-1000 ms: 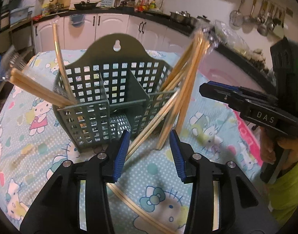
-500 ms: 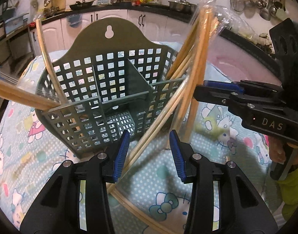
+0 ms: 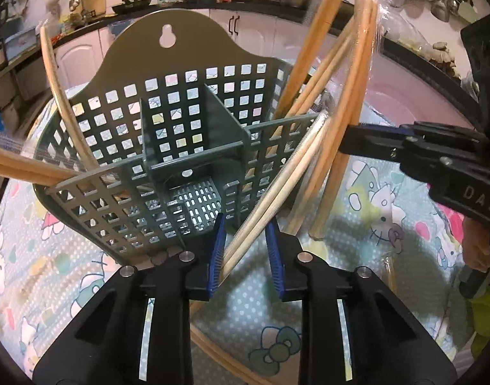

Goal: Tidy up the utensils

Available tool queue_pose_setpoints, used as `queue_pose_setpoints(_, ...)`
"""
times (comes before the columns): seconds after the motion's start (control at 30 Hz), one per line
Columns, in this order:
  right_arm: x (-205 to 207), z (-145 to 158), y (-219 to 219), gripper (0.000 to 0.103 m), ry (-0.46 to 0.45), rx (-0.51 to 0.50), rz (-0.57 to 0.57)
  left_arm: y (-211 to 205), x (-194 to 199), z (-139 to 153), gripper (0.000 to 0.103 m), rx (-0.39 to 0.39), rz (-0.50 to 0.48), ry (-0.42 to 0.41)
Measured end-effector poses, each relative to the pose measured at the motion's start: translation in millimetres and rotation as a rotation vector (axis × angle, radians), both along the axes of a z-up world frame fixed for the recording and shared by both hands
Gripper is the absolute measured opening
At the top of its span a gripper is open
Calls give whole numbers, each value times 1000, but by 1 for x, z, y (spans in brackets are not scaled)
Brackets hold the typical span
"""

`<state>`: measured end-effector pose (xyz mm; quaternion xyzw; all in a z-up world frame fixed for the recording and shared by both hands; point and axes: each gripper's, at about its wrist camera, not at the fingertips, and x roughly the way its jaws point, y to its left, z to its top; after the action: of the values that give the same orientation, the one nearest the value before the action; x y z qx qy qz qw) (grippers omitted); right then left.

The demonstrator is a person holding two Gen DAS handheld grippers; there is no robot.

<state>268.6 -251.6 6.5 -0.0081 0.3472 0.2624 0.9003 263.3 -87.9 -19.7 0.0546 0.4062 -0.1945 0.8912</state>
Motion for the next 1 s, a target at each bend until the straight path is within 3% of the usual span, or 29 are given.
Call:
queue_pose_setpoints(0.13, -4, 5, -5, 6, -8, 9, -11, -4, -2, 4, 13, -1, -10, -11)
queue_pose_setpoints(0.3, -11, 15, -9, 6, -26, 20, -26, -9, -10, 16, 1, -14, -17, -33)
queue_pose_setpoints(0.57, -24, 36, -16, 6, -73, 29, -44, -1, -20, 43, 1, -62, -4, -83)
queue_pose_setpoints(1.0, -43, 93, -28, 6, -188, 68, -81, 35, -34, 107, 1, -169, 97, -248)
